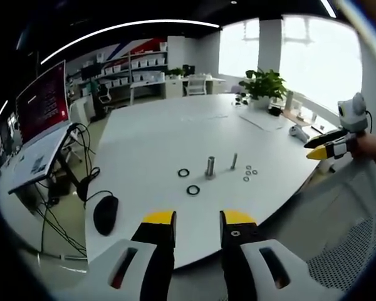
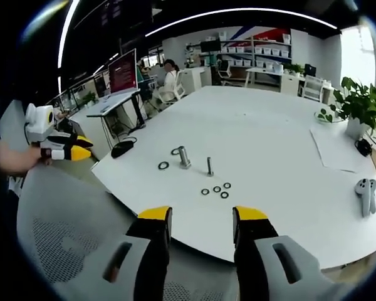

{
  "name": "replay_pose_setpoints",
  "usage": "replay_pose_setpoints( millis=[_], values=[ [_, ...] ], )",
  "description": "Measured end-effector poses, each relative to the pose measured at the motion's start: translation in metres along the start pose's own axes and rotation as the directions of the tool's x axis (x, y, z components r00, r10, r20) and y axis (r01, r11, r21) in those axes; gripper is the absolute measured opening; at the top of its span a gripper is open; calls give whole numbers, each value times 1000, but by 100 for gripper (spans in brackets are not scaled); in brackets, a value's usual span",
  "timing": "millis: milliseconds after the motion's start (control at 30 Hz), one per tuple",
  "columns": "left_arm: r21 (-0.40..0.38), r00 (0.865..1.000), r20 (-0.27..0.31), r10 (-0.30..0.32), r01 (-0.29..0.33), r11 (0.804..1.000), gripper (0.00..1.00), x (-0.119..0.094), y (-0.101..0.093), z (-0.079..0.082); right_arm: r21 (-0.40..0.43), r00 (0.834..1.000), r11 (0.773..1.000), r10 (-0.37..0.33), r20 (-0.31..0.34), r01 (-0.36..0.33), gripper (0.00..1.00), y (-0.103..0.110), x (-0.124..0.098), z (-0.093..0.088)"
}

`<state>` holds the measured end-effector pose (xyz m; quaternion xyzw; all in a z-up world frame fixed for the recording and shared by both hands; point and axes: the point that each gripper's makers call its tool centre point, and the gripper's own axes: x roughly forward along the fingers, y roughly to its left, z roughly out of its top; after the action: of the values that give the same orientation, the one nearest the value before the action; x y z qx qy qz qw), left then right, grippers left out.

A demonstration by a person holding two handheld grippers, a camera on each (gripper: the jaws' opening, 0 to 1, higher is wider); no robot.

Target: Place the washer onto the threaded stud by aligning its center hole with the stud, sliding it down to the base, and recovering from edge contact or off-axis alignment until the washer reaches the visible bottom stop.

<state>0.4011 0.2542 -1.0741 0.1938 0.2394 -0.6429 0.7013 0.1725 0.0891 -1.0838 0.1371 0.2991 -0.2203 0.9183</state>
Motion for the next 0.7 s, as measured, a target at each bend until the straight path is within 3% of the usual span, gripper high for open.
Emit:
replay_pose_setpoints(
  millis=[367, 433, 700],
  values=[
    [-6, 1000, -30, 7, -7, 1000, 26, 2, 1, -1, -4, 1000, 1000, 20, -3, -20, 41, 3, 2, 2],
    [-9, 1000, -28, 2, -2, 1000, 27, 5, 6, -3, 10, 1000, 1000, 16, 8, -16, 41, 0, 0, 5],
    [-8, 1000, -9, -16, 16, 1000, 27, 2, -2, 4, 15, 1000, 1000, 16, -8, -16, 41, 0, 3, 2]
  ],
)
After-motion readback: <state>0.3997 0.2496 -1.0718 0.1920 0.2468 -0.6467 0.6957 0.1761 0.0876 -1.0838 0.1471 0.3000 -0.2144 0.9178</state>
